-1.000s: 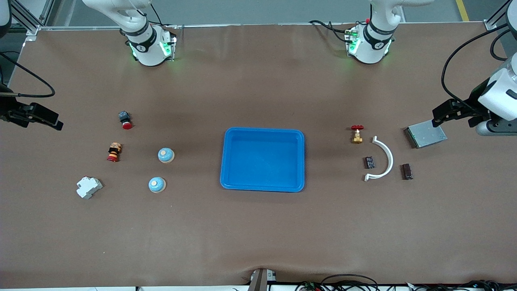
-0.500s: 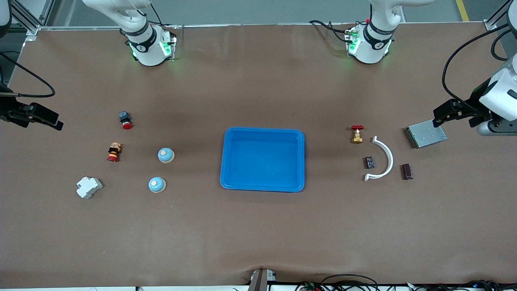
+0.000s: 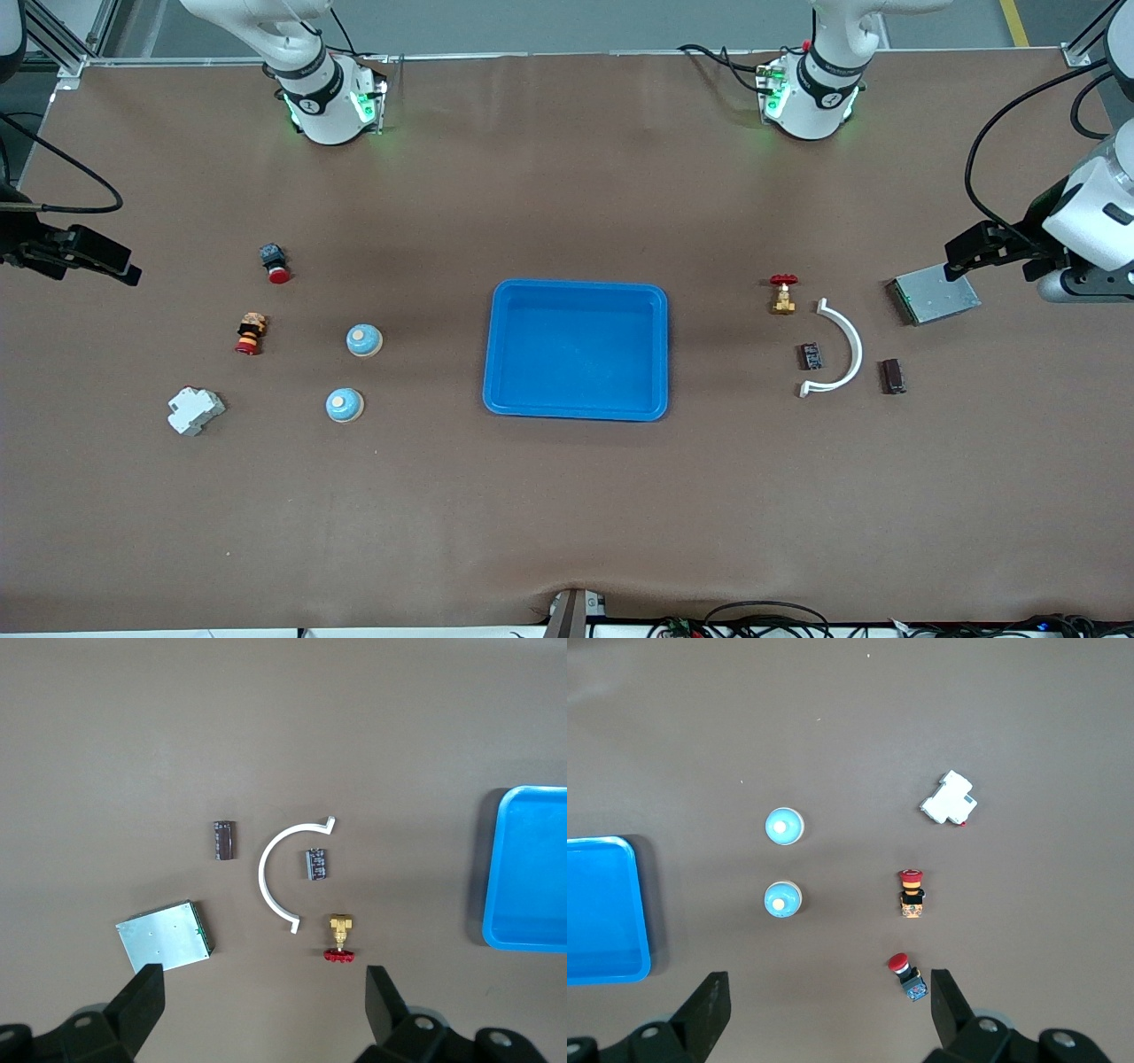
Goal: Place electrolytic capacitor and blue bell in tray
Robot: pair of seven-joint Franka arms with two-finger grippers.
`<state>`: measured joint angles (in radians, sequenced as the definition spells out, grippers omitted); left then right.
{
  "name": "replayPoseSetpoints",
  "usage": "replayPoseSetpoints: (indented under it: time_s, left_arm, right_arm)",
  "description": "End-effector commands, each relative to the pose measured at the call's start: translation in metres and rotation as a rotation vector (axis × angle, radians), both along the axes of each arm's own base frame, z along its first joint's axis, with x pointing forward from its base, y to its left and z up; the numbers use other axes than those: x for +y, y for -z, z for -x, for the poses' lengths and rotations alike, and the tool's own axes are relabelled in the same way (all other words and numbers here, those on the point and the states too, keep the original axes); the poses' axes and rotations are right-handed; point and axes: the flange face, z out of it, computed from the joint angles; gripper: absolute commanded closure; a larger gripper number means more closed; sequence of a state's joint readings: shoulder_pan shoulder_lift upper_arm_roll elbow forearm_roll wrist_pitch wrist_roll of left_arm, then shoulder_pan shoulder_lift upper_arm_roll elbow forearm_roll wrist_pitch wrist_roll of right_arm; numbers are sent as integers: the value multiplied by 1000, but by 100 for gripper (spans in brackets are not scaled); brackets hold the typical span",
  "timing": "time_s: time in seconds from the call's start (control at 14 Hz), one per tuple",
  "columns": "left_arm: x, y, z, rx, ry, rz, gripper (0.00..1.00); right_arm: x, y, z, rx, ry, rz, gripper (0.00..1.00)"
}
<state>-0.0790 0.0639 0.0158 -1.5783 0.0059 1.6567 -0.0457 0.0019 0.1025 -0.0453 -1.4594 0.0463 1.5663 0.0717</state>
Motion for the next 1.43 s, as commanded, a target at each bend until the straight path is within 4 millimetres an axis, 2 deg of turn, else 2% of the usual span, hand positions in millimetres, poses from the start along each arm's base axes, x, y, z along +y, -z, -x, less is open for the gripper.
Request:
replayPoseSetpoints:
  time_s: [0.0,0.29,0.57,0.86,1.14,1.36]
  left_arm:
    - [0,3,3,23,-11,-11,0]
    - [7,13,0,59,-18,-24,0]
    - [13,46,-15,105,-13,-29,0]
    - [20,93,-36,144,-20,-31,0]
    - [50,147,-53,163,-32,-23,0]
    - [56,186,-58,140,-22,-21,0]
  right_arm:
    - [2,-3,8,-8,11,-13,0]
    - [2,-2,8,-6,11,-14,0]
    - [2,-2,8,-8,11,-13,0]
    - [1,-1,7,-5,13,-13,0]
    - [1,-1,7,-5,13,-13,0]
    - [1,3,8,3,13,-14,0]
